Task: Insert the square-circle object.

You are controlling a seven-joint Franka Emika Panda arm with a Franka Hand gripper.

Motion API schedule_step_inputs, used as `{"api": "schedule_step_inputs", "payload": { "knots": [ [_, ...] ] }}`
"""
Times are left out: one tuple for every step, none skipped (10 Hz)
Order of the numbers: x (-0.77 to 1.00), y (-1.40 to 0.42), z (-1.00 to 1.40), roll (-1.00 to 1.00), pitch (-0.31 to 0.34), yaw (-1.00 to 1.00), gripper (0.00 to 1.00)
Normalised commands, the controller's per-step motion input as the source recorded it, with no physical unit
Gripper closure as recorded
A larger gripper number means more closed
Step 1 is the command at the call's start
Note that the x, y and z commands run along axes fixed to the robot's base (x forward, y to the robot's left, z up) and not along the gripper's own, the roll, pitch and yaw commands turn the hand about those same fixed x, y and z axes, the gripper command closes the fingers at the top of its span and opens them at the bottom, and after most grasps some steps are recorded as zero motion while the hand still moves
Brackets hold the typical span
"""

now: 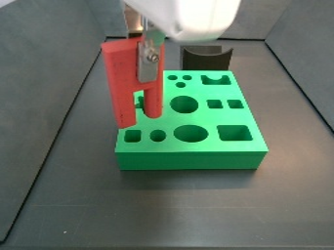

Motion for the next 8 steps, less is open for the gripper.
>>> {"api": "schedule_step_inputs", "payload": {
  "knots": [
    [0.12,0.06,-0.20,0.00,0.000,-0.96,1.00],
    [0.07,0.05,-0.30,0.00,0.000,-0.98,1.00],
    [0.05,0.05,-0.33,0.01,0.000,-0.98,1.00],
    [0.10,0.01,-0.40,0.03,0.000,-0.92,1.00],
    [0.15,-0.04,-0.49,0.11,0.000,-0.75,1.00],
    [0.13,-0.06,-0.48,0.14,0.007,-0.65,1.00],
    [0.17,-0.05,-0.36,0.18,0.023,-0.54,1.00],
    [0.01,0.00,-0.27,0.14,0.070,-0.06,1.00]
  ]
}}
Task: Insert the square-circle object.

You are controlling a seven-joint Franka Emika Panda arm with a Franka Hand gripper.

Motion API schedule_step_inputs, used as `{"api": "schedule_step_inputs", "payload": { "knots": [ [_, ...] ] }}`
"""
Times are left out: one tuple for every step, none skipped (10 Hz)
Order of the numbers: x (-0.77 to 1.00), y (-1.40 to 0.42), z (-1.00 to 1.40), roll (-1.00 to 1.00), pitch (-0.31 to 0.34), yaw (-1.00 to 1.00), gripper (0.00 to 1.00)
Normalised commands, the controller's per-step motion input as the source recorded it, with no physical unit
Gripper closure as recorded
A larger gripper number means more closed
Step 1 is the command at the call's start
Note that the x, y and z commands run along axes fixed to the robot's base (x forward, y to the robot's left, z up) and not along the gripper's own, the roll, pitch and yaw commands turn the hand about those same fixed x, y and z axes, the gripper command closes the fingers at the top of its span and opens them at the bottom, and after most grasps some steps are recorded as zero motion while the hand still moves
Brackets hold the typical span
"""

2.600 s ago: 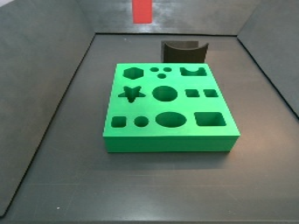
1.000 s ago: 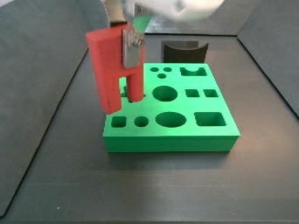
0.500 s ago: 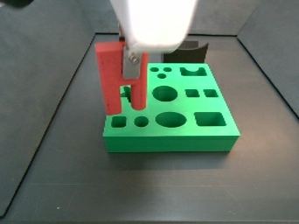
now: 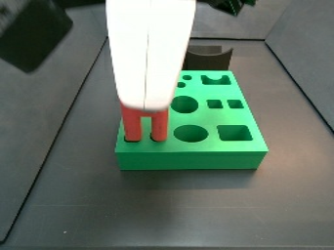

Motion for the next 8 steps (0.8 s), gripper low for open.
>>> {"api": "schedule_step_inputs", "payload": {
  "knots": [
    [0.08,0.00,-0.21,0.08,0.027,0.00,1.00],
    [0.00,0.00,-0.32,0.00,0.000,0.04,1.00],
    [-0.01,0.05,-0.38,-0.03,-0.031,0.22,1.00],
    [-0.10,0.17,-0.35,-0.07,-0.059,0.25,1.00],
    [-0.31,0.19,-0.27,-0.14,-0.080,0.11,1.00],
    [-0.26,0.05,-0.28,-0.15,-0.046,0.00,1.00],
    [-0.12,0.00,-0.27,-0.09,-0.003,-0.07,1.00],
    [-0.04,-0.03,-0.31,-0.09,-0.020,-0.12,1.00]
  ]
}}
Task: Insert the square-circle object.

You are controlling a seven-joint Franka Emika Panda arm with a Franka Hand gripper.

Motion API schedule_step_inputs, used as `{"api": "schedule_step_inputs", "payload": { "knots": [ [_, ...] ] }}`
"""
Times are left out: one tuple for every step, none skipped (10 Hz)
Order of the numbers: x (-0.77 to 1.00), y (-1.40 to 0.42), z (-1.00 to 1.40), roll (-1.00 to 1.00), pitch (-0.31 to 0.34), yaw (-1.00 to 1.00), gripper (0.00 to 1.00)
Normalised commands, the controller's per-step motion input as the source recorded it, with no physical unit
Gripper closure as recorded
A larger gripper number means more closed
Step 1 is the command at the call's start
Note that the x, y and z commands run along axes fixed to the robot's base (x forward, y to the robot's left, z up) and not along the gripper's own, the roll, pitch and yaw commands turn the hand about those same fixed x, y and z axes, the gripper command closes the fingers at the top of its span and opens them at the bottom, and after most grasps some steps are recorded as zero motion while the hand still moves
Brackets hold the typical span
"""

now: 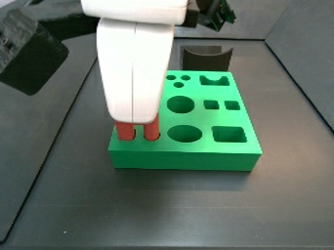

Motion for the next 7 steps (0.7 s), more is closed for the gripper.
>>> {"api": "schedule_step_inputs", "payload": {
  "knots": [
    [0.00,-0.05,-0.37,-0.08,-0.027,-0.13,1.00],
    [-0.02,-0.10,-0.39,-0.04,-0.034,-0.12,1.00],
    [0.00,-0.11,-0.36,-0.01,0.000,-0.18,1.00],
    [0.00,-0.11,-0.31,0.00,0.000,-0.19,1.00],
    [0.00,-0.11,-0.28,0.00,0.000,-0.17,1.00],
    [0.00,-0.08,-0.29,0.00,0.000,-0.15,1.00],
    [0.00,-0.03,-0.26,0.00,0.000,-0.12,1.00]
  ]
}}
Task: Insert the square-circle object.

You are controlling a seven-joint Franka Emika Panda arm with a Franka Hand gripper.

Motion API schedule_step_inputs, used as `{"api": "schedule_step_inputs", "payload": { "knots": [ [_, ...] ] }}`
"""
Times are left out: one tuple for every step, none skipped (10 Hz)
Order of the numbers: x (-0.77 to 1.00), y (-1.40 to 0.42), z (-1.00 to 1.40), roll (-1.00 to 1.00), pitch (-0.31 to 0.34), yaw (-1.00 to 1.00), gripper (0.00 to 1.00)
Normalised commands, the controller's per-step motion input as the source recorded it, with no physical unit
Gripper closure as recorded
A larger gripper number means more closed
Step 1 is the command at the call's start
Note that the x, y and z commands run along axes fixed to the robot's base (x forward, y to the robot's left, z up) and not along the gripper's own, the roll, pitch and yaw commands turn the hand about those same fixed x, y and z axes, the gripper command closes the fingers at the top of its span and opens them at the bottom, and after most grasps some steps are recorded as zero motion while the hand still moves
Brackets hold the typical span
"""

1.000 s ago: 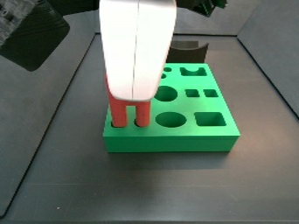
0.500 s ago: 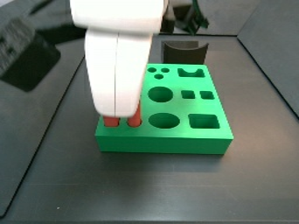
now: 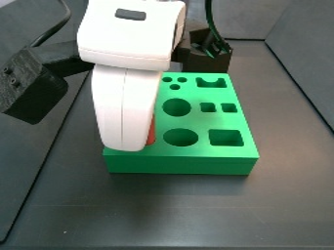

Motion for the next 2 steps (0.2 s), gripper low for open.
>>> {"api": "schedule_step_inputs", "payload": {
  "knots": [
    [-0.02,0.00,-0.10,0.00,0.000,-0.07,1.00],
    [0.00,0.00,0.00,0.00,0.000,0.00,1.00]
  ]
}}
